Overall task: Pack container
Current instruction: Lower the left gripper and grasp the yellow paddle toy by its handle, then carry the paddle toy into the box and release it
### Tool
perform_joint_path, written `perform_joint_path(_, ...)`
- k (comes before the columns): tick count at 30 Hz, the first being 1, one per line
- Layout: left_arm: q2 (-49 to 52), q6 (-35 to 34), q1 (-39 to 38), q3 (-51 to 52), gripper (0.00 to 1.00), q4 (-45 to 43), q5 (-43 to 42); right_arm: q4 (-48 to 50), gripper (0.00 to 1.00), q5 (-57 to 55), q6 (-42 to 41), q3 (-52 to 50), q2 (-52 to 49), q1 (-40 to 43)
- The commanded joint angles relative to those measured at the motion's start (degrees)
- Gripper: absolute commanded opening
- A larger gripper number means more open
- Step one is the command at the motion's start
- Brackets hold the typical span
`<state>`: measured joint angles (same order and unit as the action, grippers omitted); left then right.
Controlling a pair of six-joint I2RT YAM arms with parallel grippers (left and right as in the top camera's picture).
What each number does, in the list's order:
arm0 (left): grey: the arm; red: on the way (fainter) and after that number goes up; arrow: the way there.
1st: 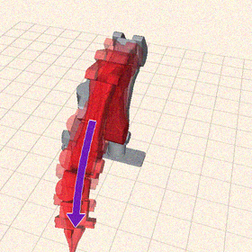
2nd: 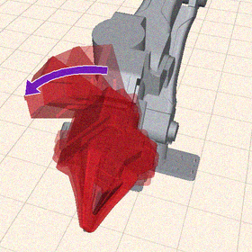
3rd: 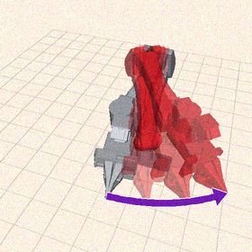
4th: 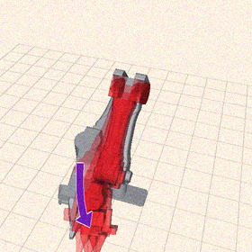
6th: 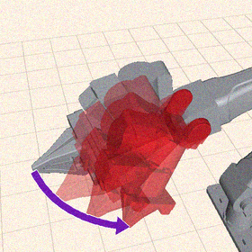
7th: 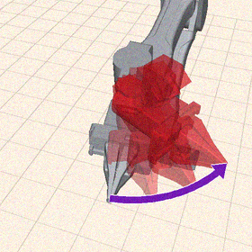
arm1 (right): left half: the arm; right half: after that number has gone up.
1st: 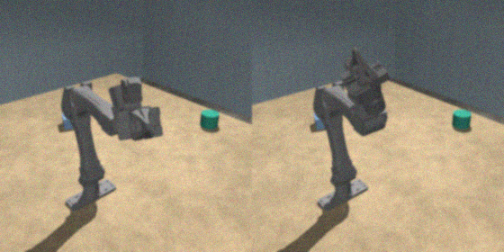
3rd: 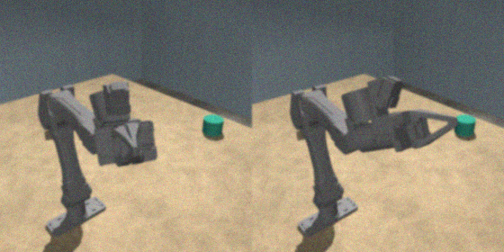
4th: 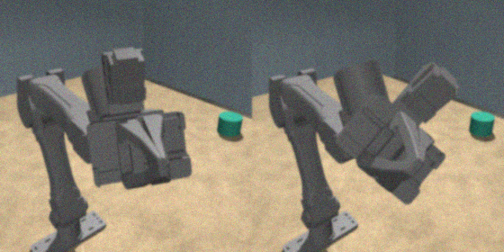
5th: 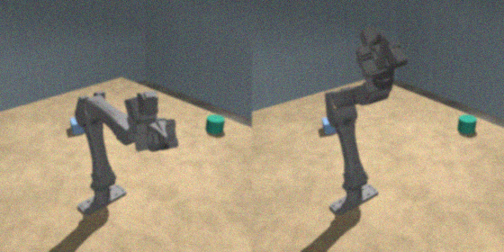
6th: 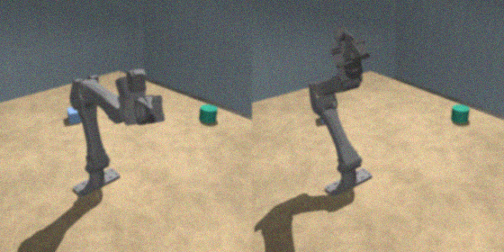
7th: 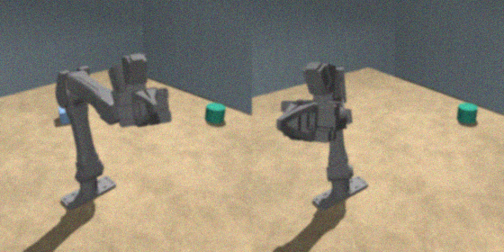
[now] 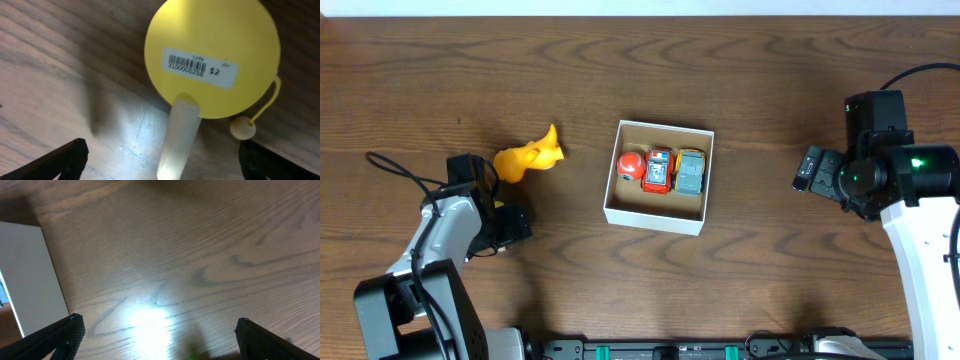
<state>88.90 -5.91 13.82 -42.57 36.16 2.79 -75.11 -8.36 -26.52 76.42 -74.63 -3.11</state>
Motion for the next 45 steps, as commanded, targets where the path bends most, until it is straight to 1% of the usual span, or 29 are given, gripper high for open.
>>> perform_joint_path(1, 3.4, 0.3, 0.3, 1.1, 0.93, -0.3, 1.1, 0.1, 0.99, 0.1, 0.5, -0.2, -0.1, 0.5)
perform_joint_path(3, 3.4, 0.3, 0.3, 1.1, 0.87, -0.2, 1.1, 0.1, 0.99, 0.0, 0.5, -0.2, -0.1, 0.5)
perform_joint_path(5, 3.4, 0.3, 0.3, 1.1, 0.79, -0.2, 1.1, 0.1, 0.99, 0.0, 0.5, -0.2, -0.1, 0.5)
perform_joint_path(8, 3.4, 0.3, 0.3, 1.1, 0.7, 0.0, 1.1, 0.1, 0.99, 0.0, 0.5, -0.2, 0.0, 0.5)
perform_joint_path(10, 3.4, 0.3, 0.3, 1.1, 0.62, 0.0, 1.1, 0.1, 0.99, 0.0, 0.5, -0.2, 0.0, 0.5)
perform_joint_path(12, 3.4, 0.3, 0.3, 1.1, 0.51, 0.0, 1.1, 0.1, 0.99, 0.0, 0.5, -0.2, -0.1, 0.5)
perform_joint_path(14, 3.4, 0.3, 0.3, 1.1, 0.44, 0.1, 1.1, 0.1, 0.99, 0.0, 0.9, -0.2, -0.1, 0.5)
perform_joint_path(22, 3.4, 0.3, 0.3, 1.1, 0.35, -0.3, 1.1, 0.1, 0.99, 0.0, 0.9, -0.2, 0.0, 0.5)
perform_joint_path(28, 3.4, 0.3, 0.3, 1.1, 0.32, -1.5, 1.1, 0.2, 0.99, 0.0, 0.9, -0.2, 0.0, 0.5)
perform_joint_path(30, 3.4, 0.3, 0.3, 1.1, 0.29, -1.9, 1.1, 0.2, 0.99, 0.0, 0.9, -0.2, -0.1, 0.5)
perform_joint_path(32, 3.3, 0.3, 0.3, 1.0, 0.22, -2.3, 1.1, 0.2, 0.99, 0.0, 0.9, -0.2, -0.1, 0.5)
perform_joint_path(34, 3.2, 0.3, 0.3, 1.0, 0.19, -2.5, 1.1, 0.2, 0.99, 0.0, 0.9, -0.2, -0.1, 0.5)
perform_joint_path(36, 3.1, 0.3, 0.3, 0.8, 0.19, -2.7, 1.1, 0.1, 0.99, 0.0, 0.9, -0.2, 0.0, 0.5)
perform_joint_path(37, 3.1, 0.3, 0.3, 0.7, 0.14, -2.7, 1.1, 0.1, 0.99, 0.0, 0.9, -0.2, 0.0, 0.5)
perform_joint_path(42, 3.1, 0.3, 0.3, -0.3, 0.06, -2.6, 1.1, 0.2, 0.99, 0.0, 0.9, -0.2, -0.1, 0.5)
perform_joint_path(45, 2.9, 0.3, 0.2, -1.7, 0.06, -2.3, 1.1, 0.1, 0.99, 0.0, 0.9, -0.2, 0.0, 0.5)
